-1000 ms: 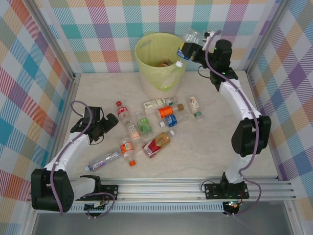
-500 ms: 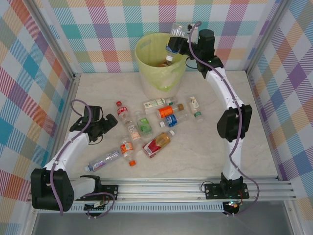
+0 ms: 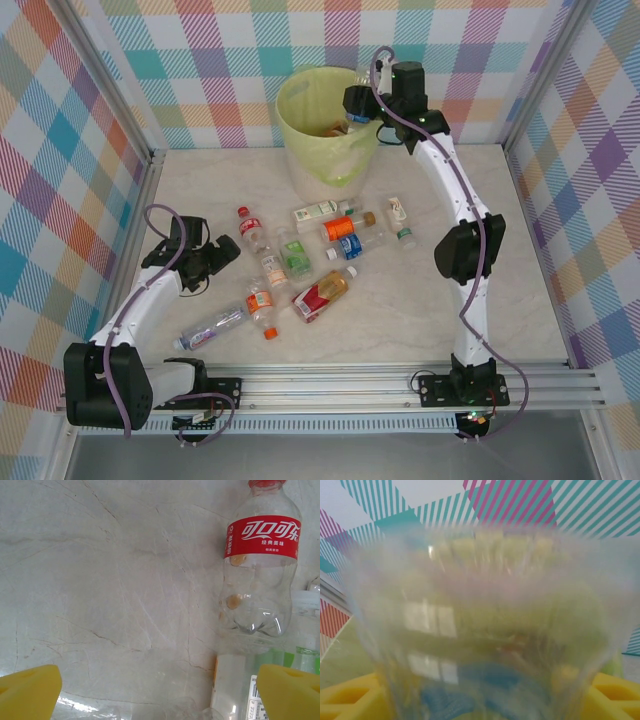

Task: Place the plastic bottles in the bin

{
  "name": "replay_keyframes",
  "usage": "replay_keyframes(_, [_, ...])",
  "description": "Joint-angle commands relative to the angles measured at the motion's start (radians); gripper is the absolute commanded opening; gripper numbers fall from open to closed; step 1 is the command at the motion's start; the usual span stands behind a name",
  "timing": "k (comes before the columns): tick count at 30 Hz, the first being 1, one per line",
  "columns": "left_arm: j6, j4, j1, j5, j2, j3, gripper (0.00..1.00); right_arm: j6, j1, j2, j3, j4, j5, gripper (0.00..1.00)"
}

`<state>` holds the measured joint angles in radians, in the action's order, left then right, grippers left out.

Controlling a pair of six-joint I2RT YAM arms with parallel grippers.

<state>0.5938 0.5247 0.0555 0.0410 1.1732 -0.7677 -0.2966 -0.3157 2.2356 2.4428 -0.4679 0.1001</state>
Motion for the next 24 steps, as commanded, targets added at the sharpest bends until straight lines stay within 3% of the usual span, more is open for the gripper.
replay_keyframes(1, [-0.015, 0.015, -0.016, 0.021, -0.007, 0.005, 1.00, 0.021, -0.005, -0.064, 0.033, -0.067, -0.030, 0.79])
replay_keyframes(9, [0.031, 0.060, -0.018, -0.011, -0.006, -0.011, 1.00, 0.020, -0.005, -0.197, -0.089, -0.089, 0.012, 0.89])
replay_keyframes(19, [0.027, 0.115, -0.020, -0.015, -0.069, -0.041, 1.00, -0.041, -0.003, -0.568, -0.677, 0.212, 0.058, 0.98])
replay_keyframes(24, [0.144, 0.195, -0.022, -0.001, -0.077, -0.075, 1.00, -0.065, -0.003, -0.736, -0.946, 0.320, 0.072, 0.99])
